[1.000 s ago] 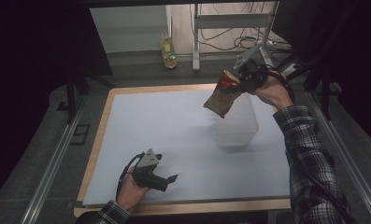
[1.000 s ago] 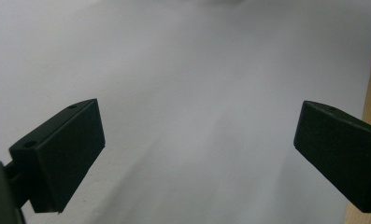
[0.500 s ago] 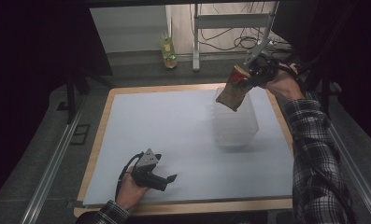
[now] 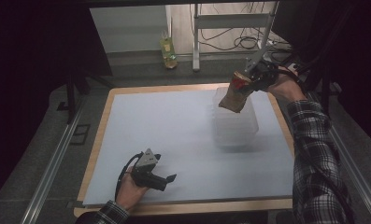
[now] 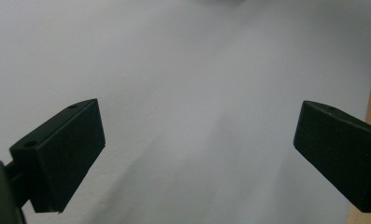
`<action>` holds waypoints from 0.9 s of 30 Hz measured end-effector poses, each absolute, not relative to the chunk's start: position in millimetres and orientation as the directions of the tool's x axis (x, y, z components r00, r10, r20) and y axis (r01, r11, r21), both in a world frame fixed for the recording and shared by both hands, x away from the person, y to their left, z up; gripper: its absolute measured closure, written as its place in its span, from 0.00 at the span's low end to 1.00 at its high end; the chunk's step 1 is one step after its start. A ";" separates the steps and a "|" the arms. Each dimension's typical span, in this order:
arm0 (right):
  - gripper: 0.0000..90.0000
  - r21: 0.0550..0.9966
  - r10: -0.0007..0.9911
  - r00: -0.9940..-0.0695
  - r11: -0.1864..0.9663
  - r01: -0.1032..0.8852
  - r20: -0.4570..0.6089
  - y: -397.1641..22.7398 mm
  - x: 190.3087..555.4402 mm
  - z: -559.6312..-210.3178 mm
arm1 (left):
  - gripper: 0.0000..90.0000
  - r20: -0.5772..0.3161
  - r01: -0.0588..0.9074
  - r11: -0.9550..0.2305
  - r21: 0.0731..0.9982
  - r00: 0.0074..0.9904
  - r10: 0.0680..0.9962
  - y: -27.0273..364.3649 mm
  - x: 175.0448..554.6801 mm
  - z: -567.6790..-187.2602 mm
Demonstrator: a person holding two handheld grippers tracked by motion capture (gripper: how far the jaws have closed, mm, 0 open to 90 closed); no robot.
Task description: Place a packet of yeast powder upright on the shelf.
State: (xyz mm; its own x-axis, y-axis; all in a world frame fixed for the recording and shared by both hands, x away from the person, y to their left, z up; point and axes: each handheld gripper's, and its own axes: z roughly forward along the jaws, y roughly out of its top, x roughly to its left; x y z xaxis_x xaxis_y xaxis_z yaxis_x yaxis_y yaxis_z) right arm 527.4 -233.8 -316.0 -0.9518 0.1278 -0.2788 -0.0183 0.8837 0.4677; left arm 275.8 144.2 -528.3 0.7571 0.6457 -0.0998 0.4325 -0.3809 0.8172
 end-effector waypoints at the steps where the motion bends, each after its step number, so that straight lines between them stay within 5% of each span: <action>1: 0.85 0.466 0.120 -0.954 0.884 -0.022 -0.275 -233.1 527.3 -316.9 | 0.02 -0.099 0.433 -0.381 0.817 0.757 0.646 144.2 275.7 -528.3; 27: 0.85 0.427 0.096 -0.970 0.904 -0.010 -0.225 -219.0 539.5 -351.5 | 0.02 -0.101 0.437 -0.385 0.813 0.757 0.646 144.6 275.8 -528.5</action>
State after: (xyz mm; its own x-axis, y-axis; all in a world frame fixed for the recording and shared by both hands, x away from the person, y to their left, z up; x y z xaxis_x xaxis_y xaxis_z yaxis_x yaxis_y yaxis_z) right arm 539.5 -219.0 -351.5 -0.9697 0.0959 -0.2249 -0.0097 0.9040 0.4274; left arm 275.8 144.6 -528.5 0.7567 0.6459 -0.1014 0.4373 -0.3847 0.8128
